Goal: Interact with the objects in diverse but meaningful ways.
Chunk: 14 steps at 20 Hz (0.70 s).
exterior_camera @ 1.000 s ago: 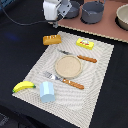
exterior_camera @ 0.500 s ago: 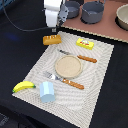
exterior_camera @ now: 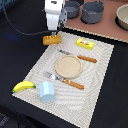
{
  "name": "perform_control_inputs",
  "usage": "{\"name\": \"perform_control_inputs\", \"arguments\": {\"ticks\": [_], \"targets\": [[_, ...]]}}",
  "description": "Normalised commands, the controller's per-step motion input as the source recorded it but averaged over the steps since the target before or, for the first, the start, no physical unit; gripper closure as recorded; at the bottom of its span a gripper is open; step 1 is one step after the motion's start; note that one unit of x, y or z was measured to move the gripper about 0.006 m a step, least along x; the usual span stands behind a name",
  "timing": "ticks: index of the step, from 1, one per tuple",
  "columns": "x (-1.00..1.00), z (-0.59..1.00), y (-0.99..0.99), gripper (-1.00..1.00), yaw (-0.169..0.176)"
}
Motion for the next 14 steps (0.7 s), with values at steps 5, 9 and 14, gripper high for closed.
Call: {"name": "perform_control_inputs", "arguments": {"ticks": [5,9,14], "targets": [[0.00,-0.15,-0.33,-1.00,0.106],[0.00,-0.17,-0.28,-1.00,0.085],[0.00,-0.22,-0.14,-1.00,0.072]]}}
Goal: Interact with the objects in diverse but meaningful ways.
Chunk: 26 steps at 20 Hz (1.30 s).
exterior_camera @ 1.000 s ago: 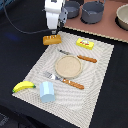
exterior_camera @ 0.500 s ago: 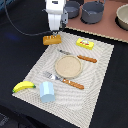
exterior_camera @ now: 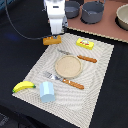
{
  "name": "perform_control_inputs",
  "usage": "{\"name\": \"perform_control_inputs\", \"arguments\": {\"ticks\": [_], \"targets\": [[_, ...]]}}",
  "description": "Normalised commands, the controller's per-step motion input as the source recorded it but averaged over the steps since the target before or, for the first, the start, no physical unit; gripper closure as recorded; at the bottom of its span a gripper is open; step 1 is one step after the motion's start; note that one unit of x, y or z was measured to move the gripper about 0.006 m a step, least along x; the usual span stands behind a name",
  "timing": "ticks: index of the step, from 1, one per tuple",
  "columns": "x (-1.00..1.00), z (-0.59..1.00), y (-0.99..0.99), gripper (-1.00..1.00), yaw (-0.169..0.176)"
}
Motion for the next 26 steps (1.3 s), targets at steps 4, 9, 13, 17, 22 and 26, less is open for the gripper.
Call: {"name": "perform_control_inputs", "arguments": {"ticks": [4,9,13,17,22,26], "targets": [[0.00,-0.30,-0.02,-1.00,0.057],[0.00,-0.31,0.00,-1.00,0.057],[-0.01,-0.28,0.00,-1.00,0.060],[-0.14,-0.09,-0.08,-1.00,0.072],[-0.19,0.01,-0.13,1.00,0.071],[-0.20,0.00,-0.20,1.00,0.076]]}}
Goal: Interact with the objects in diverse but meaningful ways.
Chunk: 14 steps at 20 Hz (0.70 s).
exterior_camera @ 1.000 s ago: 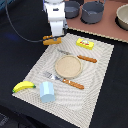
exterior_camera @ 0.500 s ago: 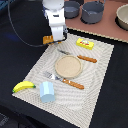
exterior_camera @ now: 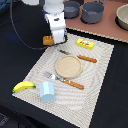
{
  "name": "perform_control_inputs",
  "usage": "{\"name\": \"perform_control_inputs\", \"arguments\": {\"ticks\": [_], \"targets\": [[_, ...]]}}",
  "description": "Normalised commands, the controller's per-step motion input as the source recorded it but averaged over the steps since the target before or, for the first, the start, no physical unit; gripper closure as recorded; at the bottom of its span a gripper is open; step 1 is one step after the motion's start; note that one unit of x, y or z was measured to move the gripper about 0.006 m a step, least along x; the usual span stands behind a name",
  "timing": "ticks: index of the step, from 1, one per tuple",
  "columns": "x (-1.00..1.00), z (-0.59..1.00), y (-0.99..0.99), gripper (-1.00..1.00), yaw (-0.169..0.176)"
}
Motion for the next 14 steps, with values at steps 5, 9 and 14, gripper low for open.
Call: {"name": "perform_control_inputs", "arguments": {"ticks": [5,9,14], "targets": [[-0.18,0.00,-0.19,1.00,0.072],[-0.15,0.00,-0.19,1.00,0.065],[-0.09,0.00,-0.13,1.00,0.059]]}}
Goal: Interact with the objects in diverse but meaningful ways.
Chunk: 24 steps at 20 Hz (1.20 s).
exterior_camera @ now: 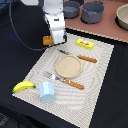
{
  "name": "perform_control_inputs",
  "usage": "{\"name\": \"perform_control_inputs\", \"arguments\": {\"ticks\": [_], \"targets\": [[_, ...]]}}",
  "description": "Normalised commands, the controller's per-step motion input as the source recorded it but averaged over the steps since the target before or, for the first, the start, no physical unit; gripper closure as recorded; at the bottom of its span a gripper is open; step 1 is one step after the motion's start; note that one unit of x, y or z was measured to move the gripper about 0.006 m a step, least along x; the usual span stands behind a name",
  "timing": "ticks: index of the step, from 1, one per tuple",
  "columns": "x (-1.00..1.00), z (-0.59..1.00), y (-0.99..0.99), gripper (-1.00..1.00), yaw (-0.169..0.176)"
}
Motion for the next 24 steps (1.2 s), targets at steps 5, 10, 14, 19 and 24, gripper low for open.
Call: {"name": "perform_control_inputs", "arguments": {"ticks": [5,10,14,19,24], "targets": [[-0.08,0.18,-0.04,1.00,0.041],[-0.41,1.00,0.07,1.00,0.000],[-0.20,1.00,-0.03,1.00,0.000],[0.08,0.71,-0.37,1.00,0.024],[0.31,0.39,-0.82,1.00,0.047]]}}
